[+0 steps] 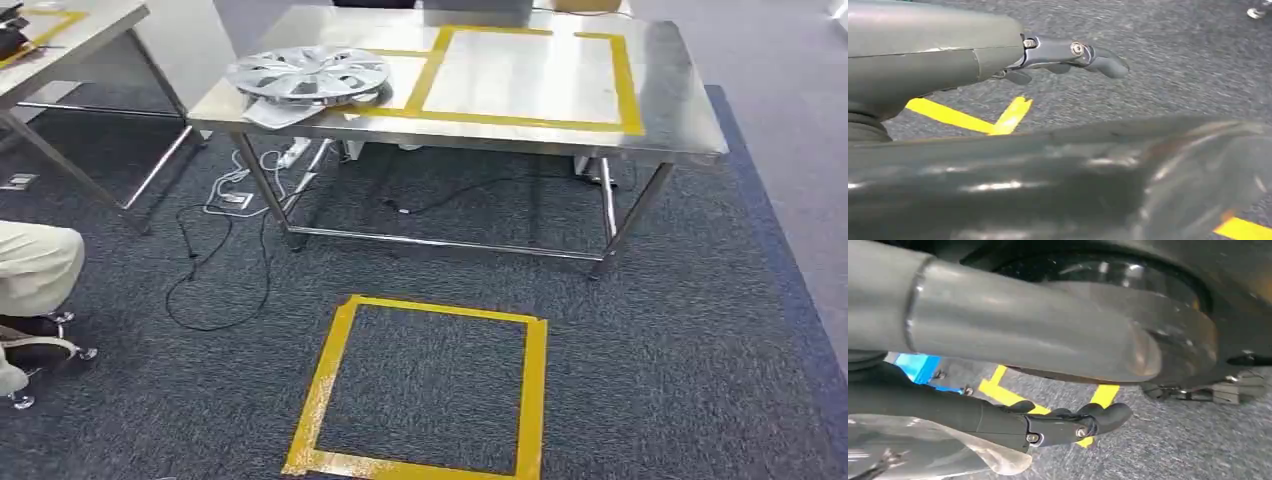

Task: Take the parts from the cabinet and place them on the table.

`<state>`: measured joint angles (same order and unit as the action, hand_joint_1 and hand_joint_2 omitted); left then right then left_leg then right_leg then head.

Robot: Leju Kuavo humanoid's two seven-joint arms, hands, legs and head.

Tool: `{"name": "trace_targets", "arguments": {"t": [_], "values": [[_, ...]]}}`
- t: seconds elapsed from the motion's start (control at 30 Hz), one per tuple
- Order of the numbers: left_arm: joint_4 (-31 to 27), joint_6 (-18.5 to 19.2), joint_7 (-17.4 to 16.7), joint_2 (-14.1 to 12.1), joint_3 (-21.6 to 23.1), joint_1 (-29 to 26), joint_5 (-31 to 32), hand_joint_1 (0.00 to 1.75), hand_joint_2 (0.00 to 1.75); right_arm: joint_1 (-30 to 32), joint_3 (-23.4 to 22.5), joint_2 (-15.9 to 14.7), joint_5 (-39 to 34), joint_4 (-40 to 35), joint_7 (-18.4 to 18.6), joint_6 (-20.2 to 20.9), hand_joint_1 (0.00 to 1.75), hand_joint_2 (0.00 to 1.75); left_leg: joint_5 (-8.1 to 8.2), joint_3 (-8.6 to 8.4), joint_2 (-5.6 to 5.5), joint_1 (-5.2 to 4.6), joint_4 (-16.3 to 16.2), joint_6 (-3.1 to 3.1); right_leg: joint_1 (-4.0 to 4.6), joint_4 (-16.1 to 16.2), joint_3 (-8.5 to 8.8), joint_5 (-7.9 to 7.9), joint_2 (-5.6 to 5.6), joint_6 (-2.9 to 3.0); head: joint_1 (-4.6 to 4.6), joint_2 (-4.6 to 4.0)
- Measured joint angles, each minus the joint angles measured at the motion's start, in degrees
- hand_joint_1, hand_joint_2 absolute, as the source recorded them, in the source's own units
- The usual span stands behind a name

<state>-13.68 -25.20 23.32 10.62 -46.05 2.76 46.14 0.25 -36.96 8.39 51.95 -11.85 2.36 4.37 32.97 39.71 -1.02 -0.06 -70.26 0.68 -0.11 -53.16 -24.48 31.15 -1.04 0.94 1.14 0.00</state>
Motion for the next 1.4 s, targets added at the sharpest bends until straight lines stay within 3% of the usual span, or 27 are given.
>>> {"name": "trace_targets", "arguments": {"t": [0.03,0.07,0.1,0.17,0.2,0.23,0.37,0.43,0.5,0.53,0.57,0.6,0.67,0.7,0.73,0.87,0.93,0.97,1.03,1.07,1.13,1.17,1.2,1.23,1.27,1.37,1.4], "values": [[0.02,0.0,-0.06,0.0,0.17,-0.03,0.02,0.0,0.0,-0.03,0.04,-0.02,0.0,0.02,0.0,0.02,0.0,0.0,0.71,0.67,0.19,0.28,-3.46,0.38,-0.01,-0.21,-0.37,-0.17,-0.81,-0.11,-0.04,0.0],[0.07,0.0,-0.18,-0.02,0.26,-0.13,0.02,0.0,0.0,-0.08,0.06,-0.04,0.0,0.04,0.0,0.07,0.0,0.0,0.02,0.32,0.34,0.59,-4.4,0.68,-0.06,-0.46,-0.75,-0.21,-1.62,-0.18,-0.02,0.0],[0.09,0.02,-0.2,-0.02,0.28,-0.3,0.07,0.0,0.0,-0.09,0.09,-0.04,0.0,0.04,0.0,0.09,0.0,0.0,-1.43,-1.42,0.56,0.92,-2.68,0.91,-0.12,-0.79,-1.09,-0.24,-2.37,-0.26,-0.07,0.0],[0.09,0.0,-0.55,-0.13,0.44,-0.48,0.72,0.0,0.0,-0.09,0.09,-0.04,-0.22,0.04,-0.09,0.27,0.0,0.0,-4.84,-7.34,2.13,1.38,6.57,1.38,-0.36,-1.63,-1.53,0.05,-3.6,-0.72,-0.04,0.0],[0.09,-0.02,-0.63,-0.11,0.68,-0.45,1.23,0.0,0.0,-0.08,0.09,-0.07,-0.75,0.04,-0.42,0.33,0.0,0.0,-4.53,-9.58,4.06,1.43,10.81,1.54,-0.25,-2.09,-1.26,0.3,-4.18,-1.21,-0.04,0.0],[0.13,-0.07,-0.7,-0.02,1.07,-0.35,1.77,0.0,0.0,-0.06,0.06,-0.15,-1.66,0.04,-0.72,0.37,0.0,0.0,-4.15,-10.11,4.39,0.68,11.67,0.81,-0.02,-2.54,-2.2,0.47,-4.57,-1.81,-0.33,0.0],[0.17,-0.42,-0.81,0.0,1.73,-0.91,2.56,0.0,0.0,-0.2,-0.31,-0.17,-3.13,0.11,-0.3,0.75,0.0,0.0,-4.28,-8.97,3.03,0.67,12.06,-1.74,-0.01,-2.74,-1.53,0.43,-6.17,-3.23,0.07,0.0],[0.2,-0.5,-0.81,0.09,1.88,-0.93,2.71,0.0,0.0,-0.17,-0.48,-0.2,-2.93,0.22,0.2,1.07,0.0,0.0,-4.88,-8.48,2.23,0.77,12.21,-2.69,-0.31,-6.73,-3.83,3.95,-1.26,-3.66,0.61,0.0],[0.22,-0.5,-0.79,0.22,2.08,-0.73,2.64,0.0,0.0,-0.11,-0.53,-0.24,-2.8,0.39,0.39,1.23,0.0,0.0,-5.27,-7.78,1.19,0.53,12.18,-3.23,-0.28,-16.36,-8.42,8.3,0.42,-3.62,0.83,0.0],[0.22,-0.46,-0.77,0.22,2.14,-0.77,2.45,0.0,0.0,-0.16,-0.53,-0.24,-2.73,0.42,0.31,1.31,0.0,0.0,-5.4,-7.59,0.66,0.36,12.16,-3.37,-0.2,-20.18,-10.32,9.32,0.62,-3.56,0.81,0.0],[0.24,-0.42,-0.79,0.22,2.12,-0.85,2.3,0.0,0.0,-0.24,-0.53,-0.26,-2.56,0.42,0.35,1.36,0.0,0.0,-5.49,-7.54,0.11,0.19,12.14,-3.43,-0.11,-21.62,-11.1,8.96,0.76,-3.41,0.79,0.0],[0.24,-0.35,-0.74,0.22,2.12,-0.9,2.29,0.0,0.0,-0.17,-0.53,-0.26,-2.34,0.42,0.35,1.36,0.0,0.0,-5.6,-7.55,-0.59,0.01,12.14,-3.49,-0.03,-20.22,-10.49,7.12,0.86,-3.11,0.77,0.0],[0.26,-0.31,-0.74,0.33,2.14,-0.82,2.36,0.0,0.0,-0.07,-0.53,-0.28,-2.06,0.42,0.5,1.38,0.0,0.0,-5.87,-7.58,-2.35,-0.39,12.12,-3.46,0.2,-10.84,-6.44,1.23,2.06,-2.08,0.79,0.0],[0.28,-0.28,-0.74,0.5,2.16,-0.78,2.43,0.0,0.0,0.02,-0.53,-0.31,-1.97,0.44,0.5,1.4,0.0,0.0,-6.05,-7.51,-3.11,-0.45,12.13,-3.43,0.36,-5.91,-4.41,-1.06,4.61,-1.18,0.79,0.0],[0.35,-0.2,-0.74,0.7,2.16,-0.69,2.62,0.0,0.0,0.07,-0.53,-0.53,-1.88,0.48,0.5,1.42,0.0,0.0,-6.25,-7.23,-3.54,-0.76,11.97,-3.22,0.12,-4.72,-4.02,-0.42,6.64,-0.53,0.42,0.0],[0.5,-0.11,-0.87,0.85,2.25,-0.82,3.12,0.0,0.0,0.06,-0.53,-0.52,-1.31,0.59,0.42,1.53,0.0,0.0,-7.43,-5.74,-6.29,-0.29,12.15,-1.54,0.14,-2.49,-3.03,-0.86,4.44,-0.73,0.7,0.0],[0.5,-0.13,-0.9,0.74,2.25,-0.84,3.34,0.0,0.0,0.16,-0.53,-0.44,-1.01,0.61,0.44,1.64,0.0,0.0,-5.1,-4.77,-2.04,-0.3,9.67,-1.19,-0.26,-1.74,-2.79,-1.55,2.82,-0.61,0.33,0.0],[0.52,-0.11,-1.01,0.72,2.25,-0.7,3.43,0.0,0.0,0.3,-0.53,-0.44,-0.85,0.68,0.53,1.77,0.0,0.0,-2.45,-3.02,-0.61,-0.09,5.59,-0.65,-0.25,-1.79,-2.88,-1.54,1.7,-0.59,0.07,0.0],[0.52,0.0,-1.05,0.68,2.27,-0.53,3.61,0.0,0.0,0.59,-0.53,-0.44,-0.61,0.85,0.72,1.82,0.0,0.0,1.64,0.64,0.19,0.42,-3.5,0.18,-0.21,-1.86,-3.27,-1.44,-0.44,-0.59,0.11,0.0],[0.52,0.02,-1.2,0.68,2.27,-0.62,3.69,0.0,0.0,0.63,-0.53,-0.44,-0.46,0.85,0.92,1.86,0.0,0.0,1.85,1.19,0.29,0.68,-5.3,0.49,-0.22,-1.9,-3.51,-1.38,-1.3,-0.65,0.09,0.0],[0.52,0.13,-1.49,0.59,2.29,-0.88,3.89,0.0,0.0,0.65,-0.53,-0.44,-0.31,0.85,1.22,1.99,0.0,0.0,-0.94,-1.56,0.68,1.2,-1.15,0.95,-0.3,-1.93,-3.49,-1.18,-2.91,-0.83,0.09,0.0],[0.52,0.17,-1.55,0.53,2.32,-0.91,4.17,0.0,0.0,0.66,-0.53,-0.44,-0.29,0.85,1.33,2.08,0.0,0.0,-3.19,-4.55,1.33,1.41,4.05,1.16,-0.4,-2.02,-3.36,-1.04,-3.65,-1.06,0.11,0.0],[0.52,0.17,-1.57,0.42,2.43,-0.84,4.28,0.0,0.0,0.68,-0.53,-0.44,-0.29,0.85,1.38,2.14,0.0,0.0,-5.11,-7.85,3.04,1.53,9.68,1.31,-0.42,-2.2,-3.13,-0.83,-4.27,-1.38,0.11,0.0],[0.55,0.24,-1.6,0.59,2.65,-0.69,4.42,0.0,0.0,0.71,-0.53,-0.57,-0.28,0.83,1.42,2.17,0.0,0.0,-4.1,-8.83,5.56,0.95,11.82,1.02,0.21,-2.44,-2.74,-0.56,-4.63,-1.88,-0.02,0.0],[0.55,0.33,-1.71,0.53,2.73,-0.63,4.72,0.0,0.0,0.66,-0.53,-0.61,-0.24,0.85,1.55,2.36,0.0,0.0,-4.58,-8.7,4.23,1.13,11.98,-0.02,0.24,-2.65,-3.04,-0.4,-4.95,-2.21,0.43,0.0],[0.63,0.37,-1.75,0.48,2.75,-0.88,4.81,0.0,0.0,0.66,-0.53,-0.68,0.11,0.83,1.79,2.76,0.0,0.0,-4.72,-7.96,3.06,0.83,11.88,-1.21,0.09,-2.4,-2.33,-0.62,-5.9,-3.07,0.74,0.0],[0.63,0.39,-1.77,0.46,2.75,-0.83,4.81,0.0,0.0,0.7,-0.5,-0.74,0.22,0.79,1.79,2.82,0.0,0.0,-5.14,-8.21,2.44,1.18,12.36,-1.88,-0.18,-2.61,-2.92,0.11,-5.33,-3.56,0.78,0.0]]}}
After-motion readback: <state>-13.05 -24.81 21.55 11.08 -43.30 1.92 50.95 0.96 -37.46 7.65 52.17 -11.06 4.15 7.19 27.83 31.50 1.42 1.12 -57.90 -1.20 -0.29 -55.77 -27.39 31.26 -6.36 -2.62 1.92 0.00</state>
